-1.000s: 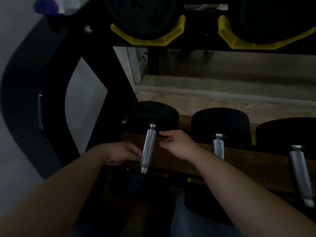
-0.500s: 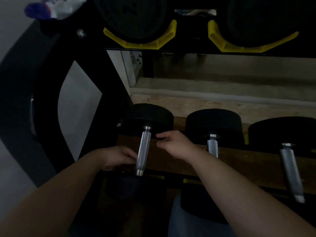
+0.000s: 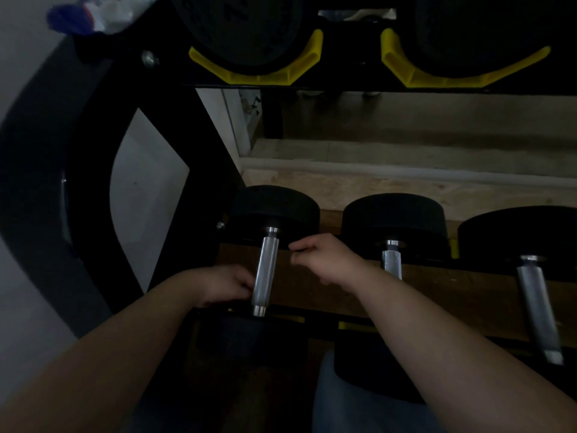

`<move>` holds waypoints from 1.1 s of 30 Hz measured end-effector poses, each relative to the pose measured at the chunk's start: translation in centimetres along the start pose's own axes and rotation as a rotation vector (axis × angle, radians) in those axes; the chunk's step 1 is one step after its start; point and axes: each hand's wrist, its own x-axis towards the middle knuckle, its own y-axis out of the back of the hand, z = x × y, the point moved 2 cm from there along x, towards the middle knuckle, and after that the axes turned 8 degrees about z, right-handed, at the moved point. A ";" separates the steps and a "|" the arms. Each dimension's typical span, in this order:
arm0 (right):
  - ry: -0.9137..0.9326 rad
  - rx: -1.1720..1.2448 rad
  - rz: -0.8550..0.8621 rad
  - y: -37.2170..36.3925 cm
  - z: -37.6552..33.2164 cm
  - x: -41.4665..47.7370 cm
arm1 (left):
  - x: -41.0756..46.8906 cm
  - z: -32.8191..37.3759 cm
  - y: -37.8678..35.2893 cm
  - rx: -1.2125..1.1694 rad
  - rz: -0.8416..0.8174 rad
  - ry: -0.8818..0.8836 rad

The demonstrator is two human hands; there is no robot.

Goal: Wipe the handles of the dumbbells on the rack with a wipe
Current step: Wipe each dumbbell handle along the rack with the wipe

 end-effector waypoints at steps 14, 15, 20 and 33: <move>0.027 -0.114 -0.080 -1.3 -0.2 -0.5 | -3.0 1.6 0.3 0.155 0.151 -0.050; 0.034 -0.133 -0.090 -1.4 -0.2 -0.6 | -2.9 1.7 0.3 0.126 0.169 -0.036; 0.042 -0.083 -0.030 -1.3 -0.2 -0.3 | -1.5 3.7 0.2 -0.639 0.383 0.058; 0.187 -0.073 0.012 -1.7 -0.5 -0.7 | -3.6 3.5 0.3 -0.439 0.467 0.126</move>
